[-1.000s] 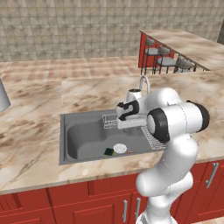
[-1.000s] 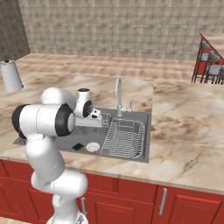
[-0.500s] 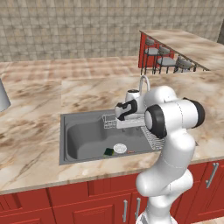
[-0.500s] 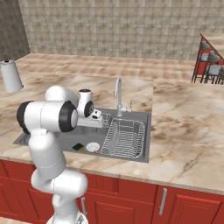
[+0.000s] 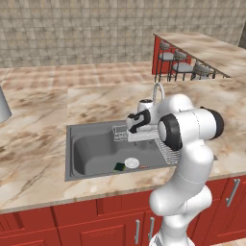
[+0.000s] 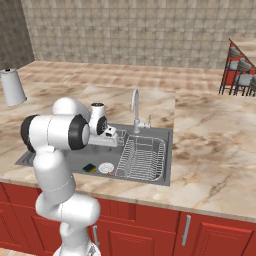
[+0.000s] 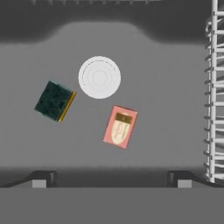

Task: Pick up the bar soap and sponge from the sink, and place them back in the cabinet, and close the cabinet door.

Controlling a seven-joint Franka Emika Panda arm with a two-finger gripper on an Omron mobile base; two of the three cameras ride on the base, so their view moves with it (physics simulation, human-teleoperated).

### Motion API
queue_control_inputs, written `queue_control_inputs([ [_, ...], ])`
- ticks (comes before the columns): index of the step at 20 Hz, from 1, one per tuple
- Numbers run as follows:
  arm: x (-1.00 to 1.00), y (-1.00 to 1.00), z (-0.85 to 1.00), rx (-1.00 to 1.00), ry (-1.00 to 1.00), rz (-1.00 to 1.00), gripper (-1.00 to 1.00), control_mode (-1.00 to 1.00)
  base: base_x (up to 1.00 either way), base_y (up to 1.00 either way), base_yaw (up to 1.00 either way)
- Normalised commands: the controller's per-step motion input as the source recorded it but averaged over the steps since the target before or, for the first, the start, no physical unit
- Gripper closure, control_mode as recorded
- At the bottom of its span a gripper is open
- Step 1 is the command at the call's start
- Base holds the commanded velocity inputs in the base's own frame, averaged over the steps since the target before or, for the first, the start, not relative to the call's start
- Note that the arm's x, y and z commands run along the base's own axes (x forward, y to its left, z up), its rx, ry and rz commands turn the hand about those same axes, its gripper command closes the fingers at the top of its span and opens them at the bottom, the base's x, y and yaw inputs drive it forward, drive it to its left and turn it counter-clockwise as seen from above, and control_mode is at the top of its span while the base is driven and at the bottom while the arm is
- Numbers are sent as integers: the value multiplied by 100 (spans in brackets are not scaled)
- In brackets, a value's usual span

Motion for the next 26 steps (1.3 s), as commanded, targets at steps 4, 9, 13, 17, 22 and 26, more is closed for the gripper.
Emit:
queue_control_inputs([
  [4,8,0,-4,0,0,0,-100,-100,0,0,0],
  [9,6,0,-9,0,0,0,-100,-100,0,0,0],
  [13,6,0,-19,0,0,0,-100,-100,0,0,0],
  [17,1,0,-25,0,0,0,-100,-100,0,0,0],
  [22,0,0,-19,0,0,0,-100,-100,0,0,0],
  [26,0,0,-18,0,0,0,-100,-100,0,0,0],
])
